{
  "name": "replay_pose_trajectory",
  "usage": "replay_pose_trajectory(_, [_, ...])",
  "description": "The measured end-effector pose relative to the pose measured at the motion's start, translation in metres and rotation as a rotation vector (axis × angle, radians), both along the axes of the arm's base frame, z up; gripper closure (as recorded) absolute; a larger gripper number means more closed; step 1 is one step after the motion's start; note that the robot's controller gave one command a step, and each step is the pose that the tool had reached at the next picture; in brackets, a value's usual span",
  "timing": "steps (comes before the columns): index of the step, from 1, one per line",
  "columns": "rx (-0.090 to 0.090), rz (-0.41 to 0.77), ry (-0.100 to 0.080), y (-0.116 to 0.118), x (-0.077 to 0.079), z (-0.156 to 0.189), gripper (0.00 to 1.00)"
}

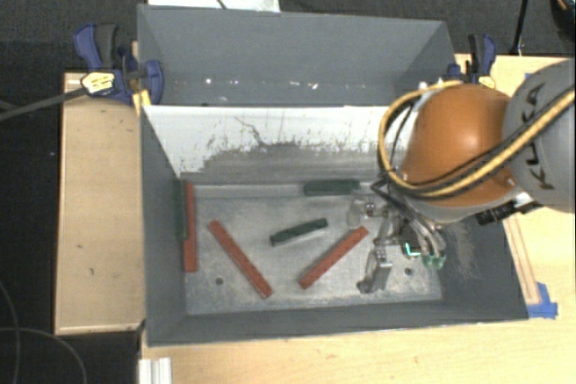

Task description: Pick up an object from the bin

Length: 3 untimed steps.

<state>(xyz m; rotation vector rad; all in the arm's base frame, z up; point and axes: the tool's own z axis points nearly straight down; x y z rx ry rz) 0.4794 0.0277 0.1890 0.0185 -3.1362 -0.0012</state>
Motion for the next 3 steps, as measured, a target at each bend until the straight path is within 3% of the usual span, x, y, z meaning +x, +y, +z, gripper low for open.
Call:
replay_pose_trajectory(1, [0.001, -0.107, -0.01, 0.012, 0.029, -0.121, 0.0])
replay_pose_trajectory(2, [0.0, -0.109, -0.009, 0.012, 0.029, -0.119, 1.0])
replay_pose_trajectory(3, [0.001, -0.115, -0.017, -0.002, 0.052, 0.029, 1.0])
